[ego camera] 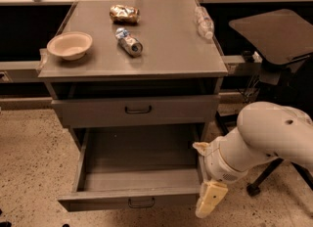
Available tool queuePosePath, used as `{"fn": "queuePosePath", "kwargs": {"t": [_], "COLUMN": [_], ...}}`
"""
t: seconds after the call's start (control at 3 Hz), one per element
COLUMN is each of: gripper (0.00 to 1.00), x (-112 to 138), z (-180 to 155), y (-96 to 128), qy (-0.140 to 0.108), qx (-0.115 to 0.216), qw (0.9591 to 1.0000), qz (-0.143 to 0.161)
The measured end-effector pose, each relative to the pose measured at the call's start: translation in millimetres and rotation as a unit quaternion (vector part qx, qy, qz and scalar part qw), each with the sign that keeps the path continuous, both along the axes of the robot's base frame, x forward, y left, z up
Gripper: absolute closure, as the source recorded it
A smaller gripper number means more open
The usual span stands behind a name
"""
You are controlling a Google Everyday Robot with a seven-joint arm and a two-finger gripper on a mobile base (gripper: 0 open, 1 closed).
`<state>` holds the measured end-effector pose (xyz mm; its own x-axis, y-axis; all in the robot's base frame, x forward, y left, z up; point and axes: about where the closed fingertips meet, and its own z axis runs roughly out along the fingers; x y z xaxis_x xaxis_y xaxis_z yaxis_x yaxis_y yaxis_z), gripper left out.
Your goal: Close middle drawer
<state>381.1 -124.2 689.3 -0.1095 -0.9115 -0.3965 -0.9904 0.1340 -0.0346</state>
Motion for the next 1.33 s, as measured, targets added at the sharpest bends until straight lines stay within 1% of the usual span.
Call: {"fn": "queuePosePath", "kwargs": {"t": [0.33, 0.67, 1.0, 1.33], "gripper": [0.00, 0.00, 0.19, 0.42], "x": [0, 9, 19, 26], "z": [-3, -30, -69, -109], "y": [2, 17, 39, 54], "qy": [-0.007, -0.050, -0.093, -0.107], "qx": [0.003, 0.017, 0.053, 0.082], "qw": [1.0000, 0.9976, 0.9902, 0.9846], "qz": [0.005, 0.044, 0.090, 0.111]}}
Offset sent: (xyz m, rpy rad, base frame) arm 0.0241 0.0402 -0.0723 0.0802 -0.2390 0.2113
